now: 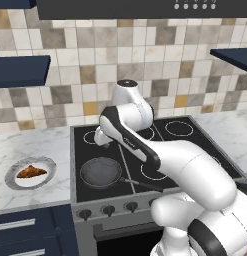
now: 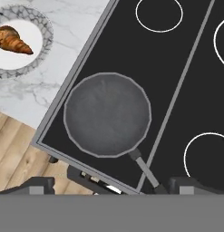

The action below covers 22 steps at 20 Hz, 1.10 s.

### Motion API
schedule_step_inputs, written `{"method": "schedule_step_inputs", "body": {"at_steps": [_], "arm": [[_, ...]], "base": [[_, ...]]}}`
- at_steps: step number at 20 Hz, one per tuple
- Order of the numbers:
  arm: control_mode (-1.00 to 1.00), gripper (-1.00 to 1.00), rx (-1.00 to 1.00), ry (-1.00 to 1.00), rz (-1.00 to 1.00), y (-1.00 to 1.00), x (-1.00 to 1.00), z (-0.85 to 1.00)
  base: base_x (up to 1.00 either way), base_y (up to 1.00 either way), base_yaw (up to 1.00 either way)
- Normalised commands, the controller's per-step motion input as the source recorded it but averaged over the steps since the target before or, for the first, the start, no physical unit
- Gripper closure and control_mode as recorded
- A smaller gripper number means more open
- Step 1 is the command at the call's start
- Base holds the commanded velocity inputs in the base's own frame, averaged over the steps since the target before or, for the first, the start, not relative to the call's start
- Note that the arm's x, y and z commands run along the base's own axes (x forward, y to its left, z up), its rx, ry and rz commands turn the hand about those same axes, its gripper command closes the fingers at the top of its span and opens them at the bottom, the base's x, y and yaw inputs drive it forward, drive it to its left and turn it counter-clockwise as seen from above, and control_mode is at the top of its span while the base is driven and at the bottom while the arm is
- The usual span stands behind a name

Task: Pick the croissant and place it on the pan. Then turn on the stove to warm the croissant.

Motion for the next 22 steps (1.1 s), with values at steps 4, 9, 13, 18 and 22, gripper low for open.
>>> {"method": "schedule_step_inputs", "body": {"at_steps": [4,9,13,18,22], "arm": [[-1.00,-1.00,0.00,0.00,0.05,0.46,0.00,-0.11],[-1.00,-1.00,0.00,0.00,0.05,0.51,0.00,-0.10],[-1.00,-1.00,0.00,0.00,0.08,0.47,-0.02,-0.09],[-1.00,-1.00,0.00,0.00,0.08,0.42,0.00,-0.08],[-1.00,-1.00,0.00,0.00,0.09,0.50,0.00,-0.14]], "base": [[0.00,0.00,0.00],[0.00,0.00,0.00],[0.00,0.00,0.00],[0.00,0.00,0.00],[0.00,0.00,0.00]]}}
